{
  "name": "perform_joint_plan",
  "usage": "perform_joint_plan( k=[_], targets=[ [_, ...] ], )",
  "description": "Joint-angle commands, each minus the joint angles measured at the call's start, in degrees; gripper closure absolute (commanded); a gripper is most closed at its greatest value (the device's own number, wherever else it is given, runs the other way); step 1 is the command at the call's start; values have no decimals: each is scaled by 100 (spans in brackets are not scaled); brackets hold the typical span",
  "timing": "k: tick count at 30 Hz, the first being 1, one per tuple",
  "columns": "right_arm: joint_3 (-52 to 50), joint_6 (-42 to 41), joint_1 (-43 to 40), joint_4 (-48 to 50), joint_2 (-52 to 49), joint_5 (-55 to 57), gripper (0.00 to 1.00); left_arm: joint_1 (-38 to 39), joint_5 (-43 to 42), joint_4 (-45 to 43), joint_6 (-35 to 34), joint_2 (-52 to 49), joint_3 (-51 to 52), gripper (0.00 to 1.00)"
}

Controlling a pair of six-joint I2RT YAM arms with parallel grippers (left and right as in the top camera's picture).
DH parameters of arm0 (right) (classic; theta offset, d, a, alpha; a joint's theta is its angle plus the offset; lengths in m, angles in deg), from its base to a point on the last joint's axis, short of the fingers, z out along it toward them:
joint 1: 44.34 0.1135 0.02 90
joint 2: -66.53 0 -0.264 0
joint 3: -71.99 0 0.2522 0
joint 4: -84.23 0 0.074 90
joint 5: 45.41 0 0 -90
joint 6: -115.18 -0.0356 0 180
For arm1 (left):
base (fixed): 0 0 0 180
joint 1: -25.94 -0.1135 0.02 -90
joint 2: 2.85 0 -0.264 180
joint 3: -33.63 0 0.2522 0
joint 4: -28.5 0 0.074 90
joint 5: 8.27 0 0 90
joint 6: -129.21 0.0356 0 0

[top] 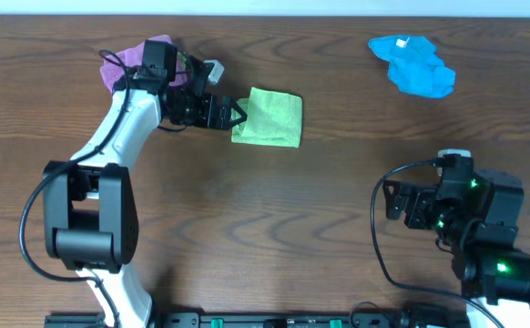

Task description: Fold the cloth

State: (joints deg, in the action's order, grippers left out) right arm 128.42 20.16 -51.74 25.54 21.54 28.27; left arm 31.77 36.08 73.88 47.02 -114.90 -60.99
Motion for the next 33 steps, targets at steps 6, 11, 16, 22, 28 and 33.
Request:
perform_joint_plan(
  k=[6, 11, 16, 22, 28, 33],
  targets=[
    [4, -94, -50, -13, 9, -365, 1, -66, -48, -662, 94, -33, 643, 5],
    [4, -94, -50, -111, 9, -463, 1, -66, -245, -1108, -7, -46, 658, 5],
    [4, -114, -48, -114, 9, -636, 1, -66, -249, -1692, -470, -273, 660, 5],
    [4, -142, -46, -116, 9, -656, 1, -66, -267, -2173, -1322, -299, 660, 5],
    [4, -181, -46, -120, 9, -664, 1, -50, -435, -2881, -2146, -299, 660, 5],
    [4, -181, -46, -164, 9, -664, 1, -48, -396, -2929, -2441, -299, 660, 5]
  ],
)
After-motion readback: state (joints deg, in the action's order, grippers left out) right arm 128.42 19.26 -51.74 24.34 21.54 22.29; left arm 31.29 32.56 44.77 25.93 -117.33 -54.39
